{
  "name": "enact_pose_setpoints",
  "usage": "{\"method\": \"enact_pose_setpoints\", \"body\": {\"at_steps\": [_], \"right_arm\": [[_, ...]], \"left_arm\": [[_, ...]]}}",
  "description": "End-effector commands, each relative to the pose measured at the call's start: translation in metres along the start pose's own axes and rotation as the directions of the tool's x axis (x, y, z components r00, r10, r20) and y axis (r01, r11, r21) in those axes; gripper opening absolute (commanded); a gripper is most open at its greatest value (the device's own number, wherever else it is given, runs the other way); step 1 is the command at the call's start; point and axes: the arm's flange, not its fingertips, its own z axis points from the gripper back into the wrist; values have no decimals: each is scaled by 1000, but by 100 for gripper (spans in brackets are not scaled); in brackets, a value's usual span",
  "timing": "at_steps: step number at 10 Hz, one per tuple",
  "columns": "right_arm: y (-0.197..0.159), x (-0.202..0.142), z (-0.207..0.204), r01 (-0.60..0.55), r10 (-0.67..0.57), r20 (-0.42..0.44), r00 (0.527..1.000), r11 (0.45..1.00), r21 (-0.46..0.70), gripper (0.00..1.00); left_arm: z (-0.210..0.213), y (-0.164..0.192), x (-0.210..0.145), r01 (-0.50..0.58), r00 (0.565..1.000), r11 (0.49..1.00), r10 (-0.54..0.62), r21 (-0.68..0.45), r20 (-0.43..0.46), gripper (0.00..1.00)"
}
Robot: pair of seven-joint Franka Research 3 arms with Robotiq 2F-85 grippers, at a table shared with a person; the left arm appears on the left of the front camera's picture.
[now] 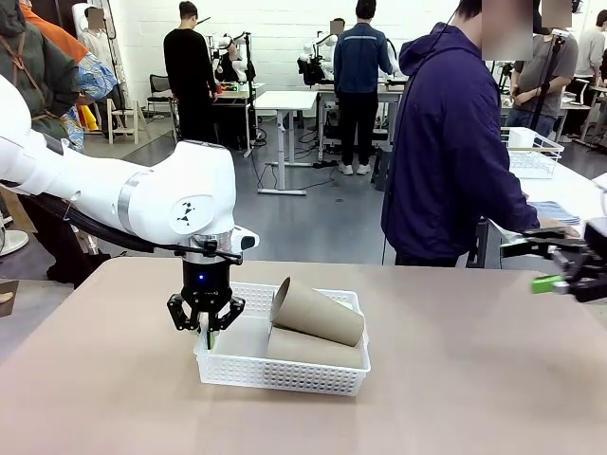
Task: Clean and organize the cups into the basket.
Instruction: Pick up the Reusable plastic cup from the right side of the table and stack it inside the Organizing basket in the center of the table.
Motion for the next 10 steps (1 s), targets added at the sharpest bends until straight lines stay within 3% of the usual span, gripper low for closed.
{"method": "enact_pose_setpoints", "body": {"at_steps": [1, 4, 10], "right_arm": [[-14, -31, 37, 25, -24, 47, 999, 999, -27, 100], [-3, -83, 74, 50, -45, 77, 996, 996, -75, 100], [-2, -76, 68, 79, -72, 75, 995, 994, -81, 100]], "left_arm": [[3, 0, 0, 4, 1000, 1000, -4, 5, 9, 0], [3, 0, 0, 4, 1000, 1000, -4, 5, 9, 0], [3, 0, 0, 4, 1000, 1000, -4, 5, 9, 0]]}}
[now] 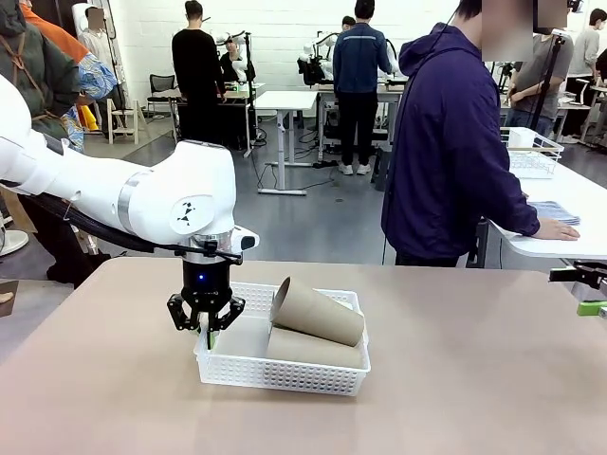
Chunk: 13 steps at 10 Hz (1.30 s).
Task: Clean and organize the cups into the basket.
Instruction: Pick up the Reusable plastic cup from the right side of the table and stack it inside the Organizing basket in the center of the table, then move the Organizing basket back to the left side of the table.
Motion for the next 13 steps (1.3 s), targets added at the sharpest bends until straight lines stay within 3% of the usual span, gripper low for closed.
{"method": "enact_pose_setpoints", "body": {"at_steps": [1, 9, 10, 12, 13], "right_arm": [[1, 4, -3, 20, -20, -2, 1000, 1000, 1, 100], [0, 0, 0, 0, 0, 0, 1000, 1000, 0, 100], [37, 4, 21, 448, -489, 172, 855, 864, 228, 100], [92, 27, 65, 768, -816, 234, 529, 578, 277, 100], [106, 35, 75, 844, -902, 267, 340, 418, 337, 100]], "left_arm": [[3, 0, 0, 4, 1000, 1000, -4, 5, 9, 0], [3, 0, 0, 4, 1000, 1000, -4, 5, 9, 0], [3, 0, 0, 4, 1000, 1000, -4, 5, 9, 0], [3, 0, 0, 4, 1000, 1000, -4, 5, 9, 0], [3, 0, 0, 4, 1000, 1000, -4, 5, 9, 0]]}}
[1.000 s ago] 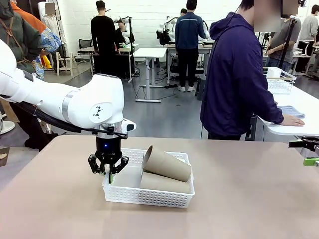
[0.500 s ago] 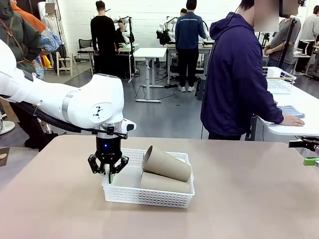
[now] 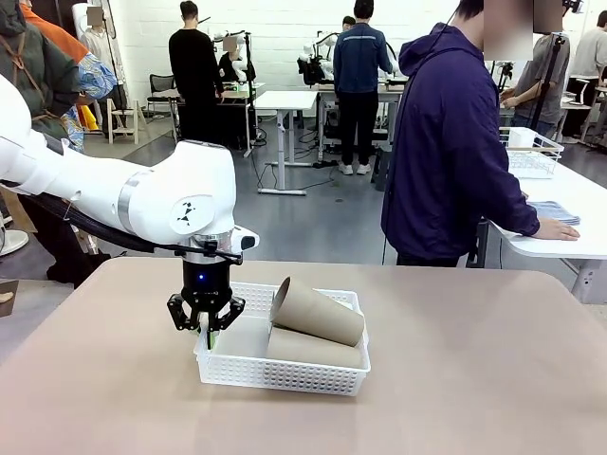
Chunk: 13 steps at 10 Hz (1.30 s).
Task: Clean and organize the cups into the basket.
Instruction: Move the Organizing basket back to the left side of the table.
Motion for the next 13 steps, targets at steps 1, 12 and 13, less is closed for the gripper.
{"method": "enact_pose_setpoints", "body": {"at_steps": [1, 12, 13], "right_arm": [[45, 27, 33, 572, -540, 318, 779, 820, -8, 100], [46, 59, 54, 805, -743, 339, 577, 448, -388, 100], [45, 60, 57, 808, -745, 342, 572, 441, -392, 100]], "left_arm": [[3, 0, 0, 3, 1000, 1000, -3, 5, 10, 0], [3, 0, 0, 3, 1000, 1000, -3, 5, 10, 0], [3, 0, 0, 3, 1000, 1000, -3, 5, 10, 0]]}}
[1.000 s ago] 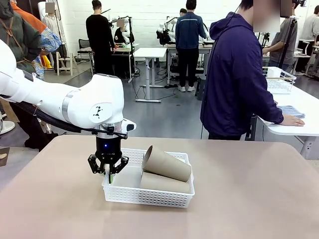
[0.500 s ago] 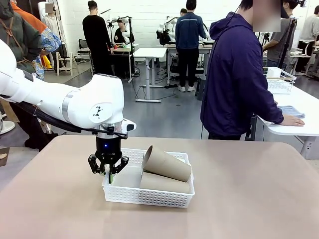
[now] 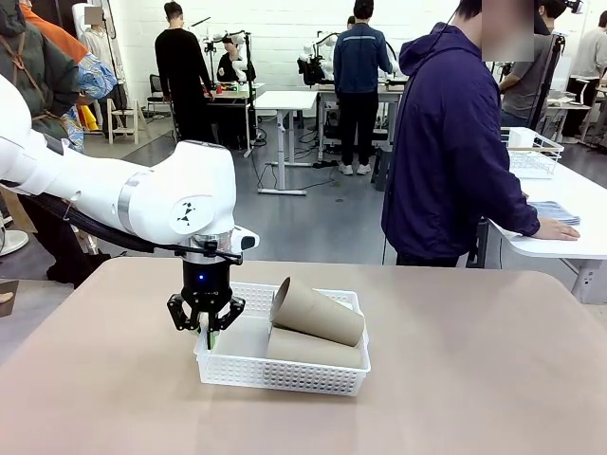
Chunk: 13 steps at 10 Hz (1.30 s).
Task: Clean and organize the cups into the basket.
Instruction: Move the Organizing basket back to the left side of the table.
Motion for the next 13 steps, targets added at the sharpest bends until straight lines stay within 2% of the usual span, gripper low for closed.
{"method": "enact_pose_setpoints", "body": {"at_steps": [1, 2, 3, 7, 8, 9, 10, 12, 13], "right_arm": [[1, 10, 15, 39, -39, -9, 999, 999, -11, 100], [-2, 14, 13, 33, -33, 17, 999, 999, -7, 100], [-1, 3, 5, 12, -12, -4, 1000, 1000, -1, 100], [-1, 3, 5, 12, -12, -4, 1000, 1000, -1, 100], [-1, 3, 5, 12, -12, -4, 1000, 1000, -1, 100], [-1, 3, 5, 12, -12, -4, 1000, 1000, -1, 100], [-1, 3, 5, 12, -12, -4, 1000, 1000, -1, 100], [-1, 3, 5, 12, -12, -4, 1000, 1000, -1, 100], [-1, 3, 5, 12, -12, -4, 1000, 1000, -1, 100]], "left_arm": [[3, 0, 0, 3, 1000, 1000, -3, 5, 9, 0], [3, 0, 0, 3, 1000, 1000, -3, 5, 9, 0], [3, 0, 0, 3, 1000, 1000, -3, 5, 9, 0], [3, 0, 0, 3, 1000, 1000, -3, 5, 9, 0], [0, 0, 0, 0, 1000, 1000, 0, 0, 0, 6], [-8, 45, 9, 4, 999, 1000, -3, -8, 53, 6], [-15, 99, 15, -49, 990, 999, 51, -19, 133, 6], [-29, 203, 0, -120, 972, 993, 114, 15, 203, 6], [-33, 241, -4, -156, 963, 988, 149, 17, 225, 6]]}}
